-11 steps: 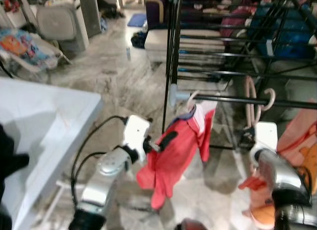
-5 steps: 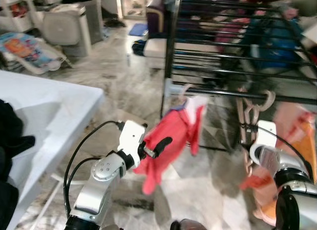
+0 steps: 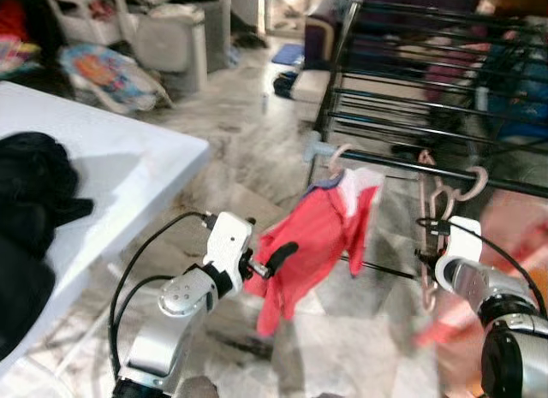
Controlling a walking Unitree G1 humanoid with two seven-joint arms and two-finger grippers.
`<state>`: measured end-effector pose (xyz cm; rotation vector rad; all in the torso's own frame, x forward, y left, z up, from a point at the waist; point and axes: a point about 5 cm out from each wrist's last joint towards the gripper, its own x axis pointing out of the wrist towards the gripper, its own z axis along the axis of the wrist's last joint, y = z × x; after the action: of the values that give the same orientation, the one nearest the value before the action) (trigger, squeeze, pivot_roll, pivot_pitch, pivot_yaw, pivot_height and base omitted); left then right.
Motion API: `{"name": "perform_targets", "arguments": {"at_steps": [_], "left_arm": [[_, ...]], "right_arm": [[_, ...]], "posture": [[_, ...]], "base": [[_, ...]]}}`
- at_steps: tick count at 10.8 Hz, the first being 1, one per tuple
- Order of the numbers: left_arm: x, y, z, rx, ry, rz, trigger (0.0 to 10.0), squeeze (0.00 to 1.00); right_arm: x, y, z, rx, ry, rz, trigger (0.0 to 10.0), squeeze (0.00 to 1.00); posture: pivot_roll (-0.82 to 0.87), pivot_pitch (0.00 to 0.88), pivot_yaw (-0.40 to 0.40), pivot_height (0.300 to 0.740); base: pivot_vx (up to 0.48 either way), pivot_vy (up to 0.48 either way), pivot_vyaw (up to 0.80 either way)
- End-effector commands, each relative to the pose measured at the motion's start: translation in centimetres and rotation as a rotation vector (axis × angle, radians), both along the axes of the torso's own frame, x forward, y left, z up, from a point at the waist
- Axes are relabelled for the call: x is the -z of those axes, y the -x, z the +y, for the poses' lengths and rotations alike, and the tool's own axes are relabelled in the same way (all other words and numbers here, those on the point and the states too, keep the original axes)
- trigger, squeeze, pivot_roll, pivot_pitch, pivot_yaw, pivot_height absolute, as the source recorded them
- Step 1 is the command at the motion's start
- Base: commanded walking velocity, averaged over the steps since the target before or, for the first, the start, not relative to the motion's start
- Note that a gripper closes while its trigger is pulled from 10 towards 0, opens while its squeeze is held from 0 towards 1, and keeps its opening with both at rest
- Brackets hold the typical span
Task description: Hang hanger
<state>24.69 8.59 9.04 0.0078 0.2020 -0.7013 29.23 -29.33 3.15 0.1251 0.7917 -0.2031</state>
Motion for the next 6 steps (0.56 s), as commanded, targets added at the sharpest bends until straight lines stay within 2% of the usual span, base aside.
{"name": "perform_targets", "arguments": {"at_steps": [1,2,3,4,5,6], "left_arm": [[-0.6,-0.2,-0.1,0.007,-0.004,-0.019,10.0,0.0],[-0.6,-0.2,-0.2,0.011,-0.004,-0.018,10.0,0.0],[-0.5,-0.1,-0.2,0.014,-0.006,-0.016,10.0,0.0],[-0.5,-0.1,-0.2,0.015,-0.007,-0.015,10.0,0.0],[-0.5,-0.2,-0.3,0.018,-0.01,-0.014,10.0,0.0],[-0.5,-0.3,-0.3,0.02,-0.014,-0.011,10.0,0.0]], "right_arm": [[1.4,1.2,0.2,0.014,-0.016,0.068,10.0,0.0],[1.4,1.3,0.0,0.031,-0.019,0.06,10.0,0.0],[1.4,1.4,-0.2,0.035,-0.004,0.053,10.0,1.0],[1.4,1.4,-0.4,0.041,0.023,0.046,10.0,1.0],[0.8,1.0,-0.9,0.048,0.092,0.005,10.0,1.0],[0.2,0.5,-0.9,0.027,0.117,-0.043,10.0,1.0]], "posture": [[0.02,0.005,-0.051,0.74],[0.01,0.004,-0.048,0.74],[0.01,0.004,-0.048,0.74],[0.01,0.004,-0.048,0.74],[0.01,0.0,-0.047,0.74],[0.01,0.0,-0.044,0.74]], "base": [[0.0,0.0,0.0],[0.0,0.0,0.0],[0.0,0.0,0.0],[0.0,0.0,0.0],[0.0,0.0,0.0],[0.0,0.0,0.0]]}}
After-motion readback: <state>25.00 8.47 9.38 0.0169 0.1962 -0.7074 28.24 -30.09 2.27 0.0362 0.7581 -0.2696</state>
